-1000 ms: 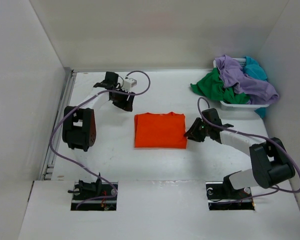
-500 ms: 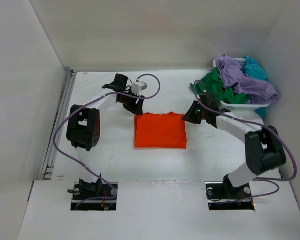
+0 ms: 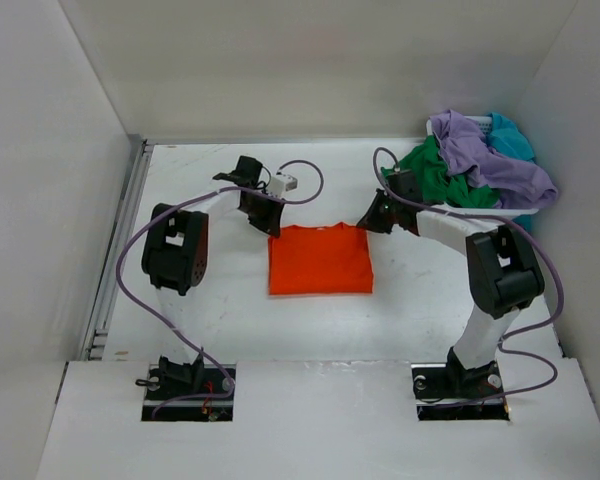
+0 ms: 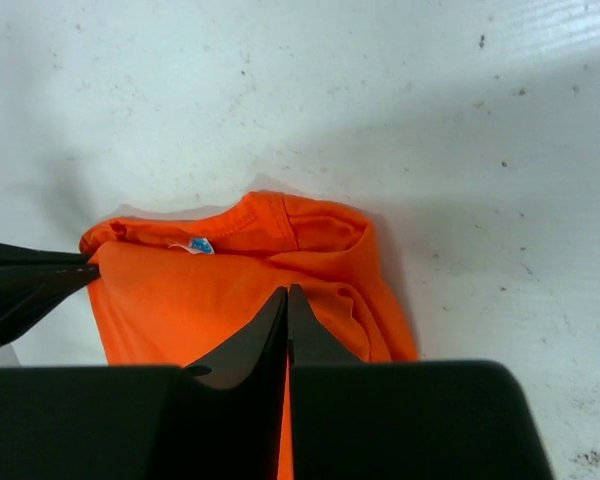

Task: Fold and stack the t-shirts
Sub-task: Smooth out wrinkles on the folded tshirt

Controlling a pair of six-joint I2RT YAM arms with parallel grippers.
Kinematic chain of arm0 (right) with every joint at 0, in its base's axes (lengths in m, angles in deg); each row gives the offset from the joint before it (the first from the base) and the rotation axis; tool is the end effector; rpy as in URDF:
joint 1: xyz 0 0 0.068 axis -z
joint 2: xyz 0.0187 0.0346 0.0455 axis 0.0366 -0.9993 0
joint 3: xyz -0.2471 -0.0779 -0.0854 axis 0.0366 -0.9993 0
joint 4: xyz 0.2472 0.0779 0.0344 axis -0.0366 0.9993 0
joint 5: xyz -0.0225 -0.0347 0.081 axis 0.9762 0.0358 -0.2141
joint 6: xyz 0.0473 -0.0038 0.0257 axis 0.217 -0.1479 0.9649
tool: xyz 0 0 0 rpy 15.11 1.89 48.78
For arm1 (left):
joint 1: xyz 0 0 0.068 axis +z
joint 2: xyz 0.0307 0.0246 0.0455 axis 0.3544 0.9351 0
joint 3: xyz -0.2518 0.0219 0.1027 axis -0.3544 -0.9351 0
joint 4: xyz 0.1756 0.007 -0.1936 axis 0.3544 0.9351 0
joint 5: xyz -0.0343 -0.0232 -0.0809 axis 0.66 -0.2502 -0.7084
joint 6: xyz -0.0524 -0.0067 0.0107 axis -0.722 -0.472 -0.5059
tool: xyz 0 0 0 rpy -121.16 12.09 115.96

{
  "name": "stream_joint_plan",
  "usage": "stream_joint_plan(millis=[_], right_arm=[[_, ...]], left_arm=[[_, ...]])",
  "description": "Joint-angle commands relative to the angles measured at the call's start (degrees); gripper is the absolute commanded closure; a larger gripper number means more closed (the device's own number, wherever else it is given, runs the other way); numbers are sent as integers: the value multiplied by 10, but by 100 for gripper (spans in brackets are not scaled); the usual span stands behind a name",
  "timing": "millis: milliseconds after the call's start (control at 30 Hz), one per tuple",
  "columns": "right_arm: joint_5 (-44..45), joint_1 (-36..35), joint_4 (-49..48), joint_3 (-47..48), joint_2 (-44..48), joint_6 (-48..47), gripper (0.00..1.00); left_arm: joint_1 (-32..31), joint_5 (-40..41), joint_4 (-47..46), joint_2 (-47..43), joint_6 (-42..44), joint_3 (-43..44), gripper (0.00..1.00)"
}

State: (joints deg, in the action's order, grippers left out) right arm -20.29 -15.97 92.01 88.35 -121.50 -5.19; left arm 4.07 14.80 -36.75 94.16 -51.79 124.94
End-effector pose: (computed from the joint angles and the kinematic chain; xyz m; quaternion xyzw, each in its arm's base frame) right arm 0.3584 0.1243 0.1829 0.1590 0.9145 0.2606 0.2655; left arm 0.3955 -0.1368 0.1680 0.3259 0.8925 -0.2476 0.1898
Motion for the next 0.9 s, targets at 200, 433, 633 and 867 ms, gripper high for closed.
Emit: stream_joint_plan(millis=[200, 433, 633, 867], right_arm=[[0, 25, -53, -11, 30, -3, 80], [10, 24, -45, -75, 103, -13, 54], [14, 7, -37, -135, 126, 0, 49], [14, -25, -41, -145, 117, 11, 48]], left_arm=[[22, 39, -29, -74, 4, -10, 93], [40, 27, -35, -165, -20, -41, 46], [36, 19, -14, -214, -32, -110, 33], [25, -20, 16, -143, -72, -149, 0]])
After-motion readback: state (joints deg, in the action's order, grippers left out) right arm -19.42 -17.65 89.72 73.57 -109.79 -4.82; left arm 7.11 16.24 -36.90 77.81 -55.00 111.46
